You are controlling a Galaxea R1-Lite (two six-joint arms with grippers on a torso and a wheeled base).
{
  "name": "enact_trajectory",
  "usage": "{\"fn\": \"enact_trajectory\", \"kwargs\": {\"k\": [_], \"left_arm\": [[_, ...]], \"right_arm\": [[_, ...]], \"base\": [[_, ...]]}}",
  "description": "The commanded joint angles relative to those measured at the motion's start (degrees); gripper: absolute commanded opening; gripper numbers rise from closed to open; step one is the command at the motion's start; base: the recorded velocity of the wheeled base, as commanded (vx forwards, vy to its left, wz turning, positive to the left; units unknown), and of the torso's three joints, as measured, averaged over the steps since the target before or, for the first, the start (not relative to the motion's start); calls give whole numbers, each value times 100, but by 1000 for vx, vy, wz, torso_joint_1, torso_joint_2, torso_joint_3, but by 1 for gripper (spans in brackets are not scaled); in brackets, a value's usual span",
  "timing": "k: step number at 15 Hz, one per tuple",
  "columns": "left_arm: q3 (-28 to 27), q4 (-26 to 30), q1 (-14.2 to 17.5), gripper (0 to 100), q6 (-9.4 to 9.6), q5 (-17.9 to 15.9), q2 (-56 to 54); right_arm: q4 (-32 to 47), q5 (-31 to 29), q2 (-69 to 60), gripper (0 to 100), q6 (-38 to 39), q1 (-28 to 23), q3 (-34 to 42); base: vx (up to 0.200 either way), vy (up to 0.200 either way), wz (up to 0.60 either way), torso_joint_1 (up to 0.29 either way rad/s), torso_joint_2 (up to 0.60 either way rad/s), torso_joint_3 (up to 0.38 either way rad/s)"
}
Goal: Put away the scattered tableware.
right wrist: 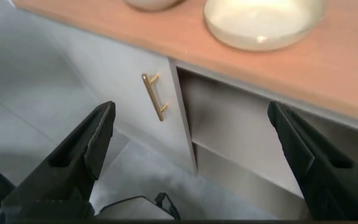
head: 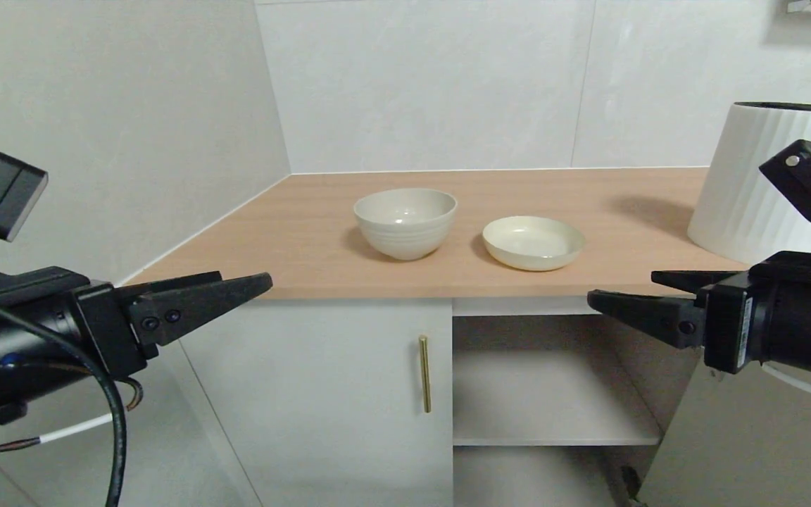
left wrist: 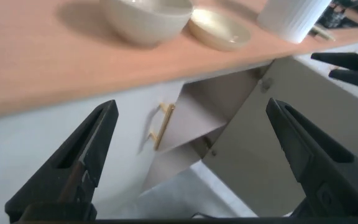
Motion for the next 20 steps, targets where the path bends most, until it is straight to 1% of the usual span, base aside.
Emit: {"fn": "enact_trajectory", "kwargs": {"k": [1, 11, 13, 14, 16, 17, 18, 19, 20], "left_arm": [[4, 8, 1, 100, -6, 1, 79], [-31, -1, -16, 100, -23, -34, 281], [-92, -1, -16, 100, -23, -17, 387], [-206, 8, -16, 100, -120, 36, 492], [-453, 69, -16, 100, -709, 27, 562], [-655, 140, -16, 100, -946, 36, 659], [-1024, 526, -16, 100, -1087, 45, 870], [-1235, 808, -7, 100, -1096, 54, 984], [-1235, 808, -7, 100, -1096, 54, 984]], "right_arm": [[-1, -1, 23, 100, -1, 0, 1], [-10, 25, 225, 100, 7, -26, 28], [-10, 25, 242, 100, -1, -88, 28], [-10, 16, 348, 100, -10, -97, 19], [-98, -10, 682, 100, -10, -211, -131], [-107, -142, 981, 100, 34, -237, -421], [60, -493, 1323, 100, 210, -378, -693], [148, -573, 1429, 100, 324, -422, -790], [148, -573, 1429, 100, 324, -422, -790]], "base": [[0, 0, 0, 149, -471, -290], [0, 0, 0, 188, -468, -287], [0, 0, 0, 144, -342, -195], [0, 0, 0, 66, -129, -85], [0, 0, 0, 18, -38, -18], [0, 0, 0, 0, 0, 0], [0, 0, 0, 0, 0, 0], [0, 0, 0, 0, 0, 0], [0, 0, 0, 0, 0, 0]]}}
